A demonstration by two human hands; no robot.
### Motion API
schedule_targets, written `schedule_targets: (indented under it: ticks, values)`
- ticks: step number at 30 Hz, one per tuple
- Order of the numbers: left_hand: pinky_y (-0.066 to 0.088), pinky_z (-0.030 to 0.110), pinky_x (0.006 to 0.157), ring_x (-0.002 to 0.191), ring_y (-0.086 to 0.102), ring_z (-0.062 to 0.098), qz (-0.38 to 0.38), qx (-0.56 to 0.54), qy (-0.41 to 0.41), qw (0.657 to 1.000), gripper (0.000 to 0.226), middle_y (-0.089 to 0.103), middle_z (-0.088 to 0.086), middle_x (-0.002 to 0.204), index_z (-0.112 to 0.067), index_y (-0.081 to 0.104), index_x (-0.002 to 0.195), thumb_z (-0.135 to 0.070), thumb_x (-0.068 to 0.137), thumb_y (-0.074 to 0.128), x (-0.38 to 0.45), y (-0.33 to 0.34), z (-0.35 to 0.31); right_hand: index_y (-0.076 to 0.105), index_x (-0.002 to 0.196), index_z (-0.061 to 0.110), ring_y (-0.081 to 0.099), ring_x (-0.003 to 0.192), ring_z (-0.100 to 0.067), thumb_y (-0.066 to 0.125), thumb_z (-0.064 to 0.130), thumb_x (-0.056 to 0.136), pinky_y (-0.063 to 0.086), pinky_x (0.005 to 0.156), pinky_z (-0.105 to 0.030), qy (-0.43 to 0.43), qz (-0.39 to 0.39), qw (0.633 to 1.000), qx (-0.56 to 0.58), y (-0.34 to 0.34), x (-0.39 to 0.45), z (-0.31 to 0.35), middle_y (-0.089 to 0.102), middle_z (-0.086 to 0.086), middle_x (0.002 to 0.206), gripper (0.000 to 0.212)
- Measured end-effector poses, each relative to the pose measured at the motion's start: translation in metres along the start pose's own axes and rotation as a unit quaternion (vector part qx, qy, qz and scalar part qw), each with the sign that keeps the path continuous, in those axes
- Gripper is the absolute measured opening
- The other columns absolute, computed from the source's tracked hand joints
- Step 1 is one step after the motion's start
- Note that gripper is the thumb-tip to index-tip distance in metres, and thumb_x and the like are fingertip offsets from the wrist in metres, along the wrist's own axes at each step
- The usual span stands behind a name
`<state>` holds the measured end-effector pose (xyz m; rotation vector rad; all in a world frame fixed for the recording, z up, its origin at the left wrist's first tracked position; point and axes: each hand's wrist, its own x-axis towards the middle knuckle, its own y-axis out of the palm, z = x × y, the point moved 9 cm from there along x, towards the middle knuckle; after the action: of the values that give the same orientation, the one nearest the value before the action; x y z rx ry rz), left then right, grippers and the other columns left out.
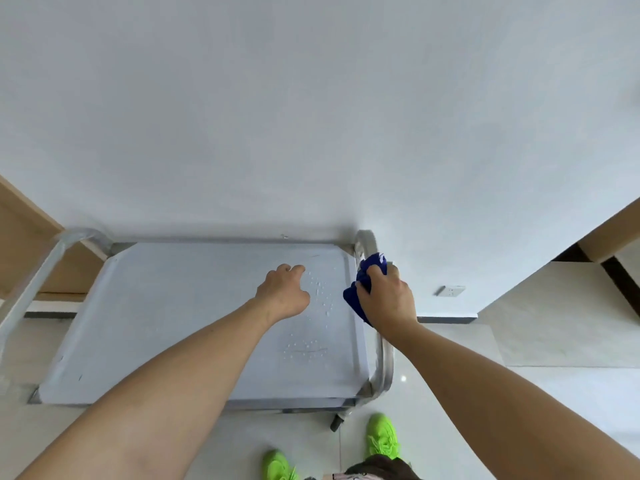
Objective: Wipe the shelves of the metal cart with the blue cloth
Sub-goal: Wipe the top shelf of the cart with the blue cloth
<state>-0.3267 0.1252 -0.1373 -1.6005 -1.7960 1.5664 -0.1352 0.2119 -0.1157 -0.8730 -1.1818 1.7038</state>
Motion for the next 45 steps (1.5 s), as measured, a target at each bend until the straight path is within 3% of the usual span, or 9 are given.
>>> schedule_targets:
  ticks: [7,20,25,27,29,32,35,39,45]
  values:
    - [0.039,0.043,0.107,0.139,0.030,0.030,-0.013,0.008,0.007,1.000,0.068,0.028,0.008,0.155,-0.021,0.029,0.150,-0.021,0.085,0.049,-0.023,-0.016,0.024,0.050,0.096,0.015,0.052,0.075,-0.030,0.052,0.039,0.100,0.041,0.066,-0.034,-0.011,-0.020,0.997,0.075,-0.006,-0.033,0.038,0.054,-0.012,0.108,0.025]
    - [0.039,0.043,0.107,0.141,0.026,0.028,0.014,0.007,-0.045,0.999,0.070,0.023,0.007,0.158,-0.021,0.025,0.152,-0.018,0.085,0.047,-0.091,0.034,0.052,0.057,0.109,0.016,0.051,0.075,-0.027,0.052,0.041,0.100,0.043,0.064,-0.031,-0.057,0.064,0.995,0.058,0.060,-0.114,0.047,0.052,-0.010,0.121,0.027]
    - [0.040,0.043,0.105,0.140,0.027,0.029,0.026,0.017,-0.041,0.999,0.069,0.023,0.007,0.158,-0.023,0.026,0.151,-0.019,0.086,0.048,-0.101,0.053,0.061,0.060,0.111,0.017,0.050,0.074,-0.027,0.057,0.041,0.098,0.044,0.066,-0.032,-0.055,0.050,0.993,0.088,0.076,-0.136,0.051,0.048,-0.011,0.128,0.027]
    - [0.040,0.043,0.106,0.140,0.027,0.029,0.027,0.013,-0.036,0.999,0.068,0.023,0.007,0.158,-0.023,0.027,0.151,-0.020,0.086,0.047,-0.098,0.054,0.065,0.057,0.123,0.024,0.057,0.084,-0.031,0.058,0.048,0.095,0.045,0.067,-0.034,-0.052,0.024,0.992,0.111,0.078,-0.139,0.053,0.042,-0.011,0.139,0.036]
    - [0.040,0.043,0.106,0.140,0.028,0.028,0.029,0.016,-0.030,0.999,0.069,0.024,0.006,0.157,-0.023,0.027,0.151,-0.019,0.086,0.047,-0.093,0.055,0.069,0.040,0.143,0.035,0.057,0.110,-0.034,0.050,0.061,0.095,0.049,0.074,-0.039,-0.031,0.038,0.996,0.074,0.091,-0.140,0.050,0.028,-0.012,0.154,0.056]
    - [0.042,0.043,0.103,0.137,0.031,0.028,0.051,0.015,-0.014,0.998,0.070,0.025,0.006,0.156,-0.022,0.027,0.151,-0.018,0.084,0.047,-0.087,0.063,0.075,0.017,0.156,0.037,0.033,0.141,-0.038,0.040,0.069,0.095,0.042,0.103,-0.049,0.016,0.103,0.994,0.008,0.124,-0.140,0.041,0.010,-0.015,0.165,0.073]
    - [0.043,0.043,0.103,0.137,0.032,0.028,0.066,0.025,0.001,0.997,0.068,0.025,0.007,0.156,-0.022,0.027,0.151,-0.019,0.085,0.047,-0.079,0.071,0.086,0.022,0.157,0.035,0.012,0.151,-0.035,0.037,0.067,0.097,0.026,0.115,-0.050,0.023,0.153,0.988,-0.014,0.155,-0.144,0.039,0.008,-0.011,0.168,0.069]
    - [0.041,0.042,0.105,0.139,0.028,0.029,0.094,0.042,0.015,0.995,0.066,0.024,0.007,0.157,-0.021,0.027,0.151,-0.021,0.088,0.046,-0.065,0.085,0.103,0.022,0.157,0.035,0.002,0.154,-0.034,0.037,0.056,0.102,0.016,0.120,-0.050,0.013,0.193,0.980,-0.056,0.187,-0.147,0.040,0.006,-0.008,0.169,0.061]
    - [0.038,0.042,0.108,0.140,0.026,0.029,0.110,0.052,0.042,0.992,0.065,0.025,0.007,0.157,-0.020,0.028,0.150,-0.022,0.088,0.047,-0.045,0.100,0.113,0.031,0.152,0.035,0.034,0.129,-0.032,0.047,0.050,0.099,0.037,0.102,-0.043,0.007,0.162,0.983,-0.084,0.191,-0.135,0.039,0.037,-0.005,0.149,0.057]
